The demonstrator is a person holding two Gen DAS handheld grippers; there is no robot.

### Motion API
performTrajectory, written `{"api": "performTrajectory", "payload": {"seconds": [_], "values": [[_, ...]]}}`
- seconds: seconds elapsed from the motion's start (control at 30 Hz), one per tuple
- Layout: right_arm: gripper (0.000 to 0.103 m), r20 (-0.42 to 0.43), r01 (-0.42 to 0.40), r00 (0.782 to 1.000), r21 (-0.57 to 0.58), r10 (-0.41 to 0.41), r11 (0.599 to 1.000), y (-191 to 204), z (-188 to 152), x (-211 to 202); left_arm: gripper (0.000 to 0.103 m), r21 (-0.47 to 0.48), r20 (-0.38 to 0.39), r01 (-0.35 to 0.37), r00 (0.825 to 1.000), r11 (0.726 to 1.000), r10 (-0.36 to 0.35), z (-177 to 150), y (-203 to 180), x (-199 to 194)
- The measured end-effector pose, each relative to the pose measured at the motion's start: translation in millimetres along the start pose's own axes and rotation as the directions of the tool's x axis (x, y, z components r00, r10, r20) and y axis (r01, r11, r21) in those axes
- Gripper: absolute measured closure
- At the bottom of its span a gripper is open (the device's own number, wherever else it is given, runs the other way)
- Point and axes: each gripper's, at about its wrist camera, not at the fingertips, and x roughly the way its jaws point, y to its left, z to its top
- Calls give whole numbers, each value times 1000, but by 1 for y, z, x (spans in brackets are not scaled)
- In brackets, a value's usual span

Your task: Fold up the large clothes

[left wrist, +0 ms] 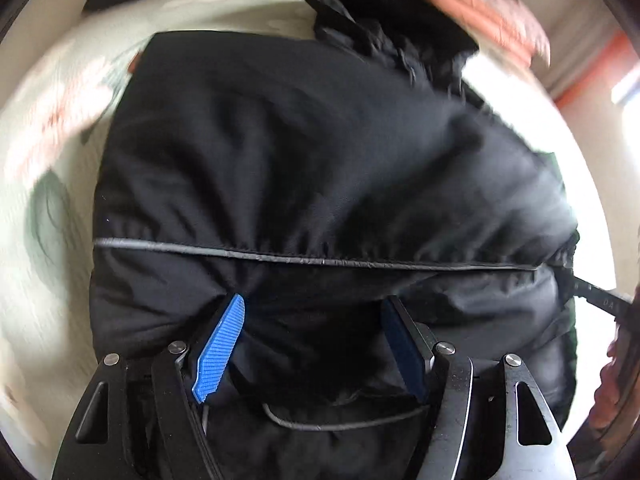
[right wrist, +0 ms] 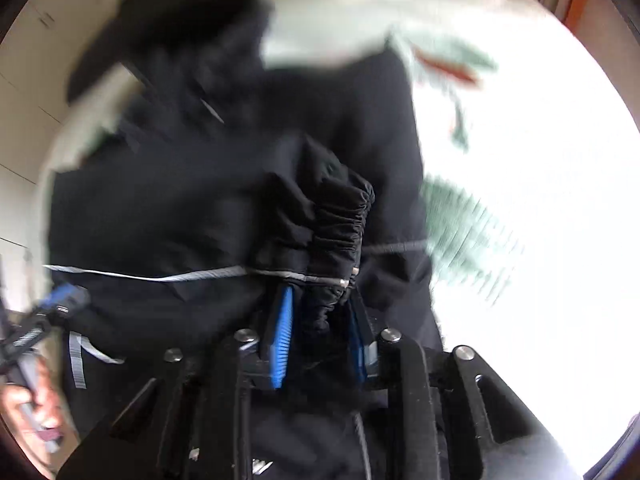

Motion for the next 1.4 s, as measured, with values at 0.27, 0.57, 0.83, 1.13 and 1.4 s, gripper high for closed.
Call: {"api": "performTrajectory", "payload": {"seconds": [0.27, 0.57, 0.83, 1.13, 1.4], "values": [[53, 25, -27, 999, 0, 27, 1000, -8, 13, -54, 30, 18, 61, 23, 998, 1000, -24, 16, 0, -56], [48, 118, -11, 992, -219, 38, 976, 85, 57, -44, 30, 13, 67, 60, 996, 998, -61, 74, 2, -35], [54, 9, 64, 998, -265, -64, 962, 93, 69, 40, 29, 61, 1, -118, 993, 991, 118, 76, -4, 28], [35, 62, -59, 995, -334, 84, 941, 81, 39, -58, 29, -12, 80, 28, 996, 1000, -27, 37, -13, -57], [47, 25, 38, 999, -405, -31, 913, 58, -14, -6, 30, -46, -23, 34, 999, 998, -35, -5, -7, -4]]}}
